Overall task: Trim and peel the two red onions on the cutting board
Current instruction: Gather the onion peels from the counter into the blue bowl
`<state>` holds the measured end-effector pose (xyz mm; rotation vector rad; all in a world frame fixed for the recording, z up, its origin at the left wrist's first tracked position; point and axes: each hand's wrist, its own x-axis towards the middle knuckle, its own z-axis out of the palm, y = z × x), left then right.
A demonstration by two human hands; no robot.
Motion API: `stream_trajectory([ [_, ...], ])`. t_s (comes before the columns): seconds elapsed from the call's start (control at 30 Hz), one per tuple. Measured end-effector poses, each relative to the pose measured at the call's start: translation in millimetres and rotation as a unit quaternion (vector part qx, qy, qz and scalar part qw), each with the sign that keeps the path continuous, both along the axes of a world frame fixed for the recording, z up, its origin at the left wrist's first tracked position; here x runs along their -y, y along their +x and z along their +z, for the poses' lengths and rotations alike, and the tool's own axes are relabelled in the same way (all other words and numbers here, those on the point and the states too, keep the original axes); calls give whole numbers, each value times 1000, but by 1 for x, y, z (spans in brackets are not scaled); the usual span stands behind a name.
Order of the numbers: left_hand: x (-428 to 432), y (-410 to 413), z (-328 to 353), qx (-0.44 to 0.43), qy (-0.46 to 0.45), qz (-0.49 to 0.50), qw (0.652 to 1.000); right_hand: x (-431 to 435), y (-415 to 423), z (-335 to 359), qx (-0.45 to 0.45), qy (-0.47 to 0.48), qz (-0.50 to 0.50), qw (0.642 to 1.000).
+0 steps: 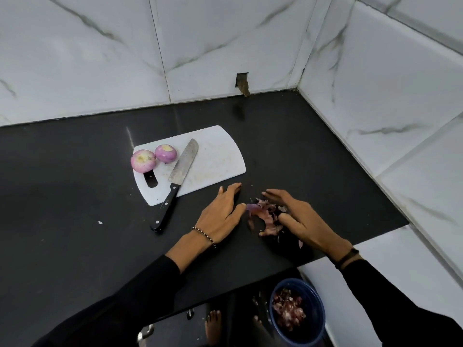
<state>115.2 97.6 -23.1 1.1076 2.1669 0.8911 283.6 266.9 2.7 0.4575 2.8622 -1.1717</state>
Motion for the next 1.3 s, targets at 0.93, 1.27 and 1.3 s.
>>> stream_trajectory([
  [0.93,-22,1,0,2,-11,-11,1000,37,13,-34,2,49,-221,974],
  [1.27,-30,1,1,-26,-36,-139,989,27,11,-21,81,22,-44,996],
  [1.3,-30,0,1,-16,-24,-132,991,22,10,-18,68,22,-44,996],
])
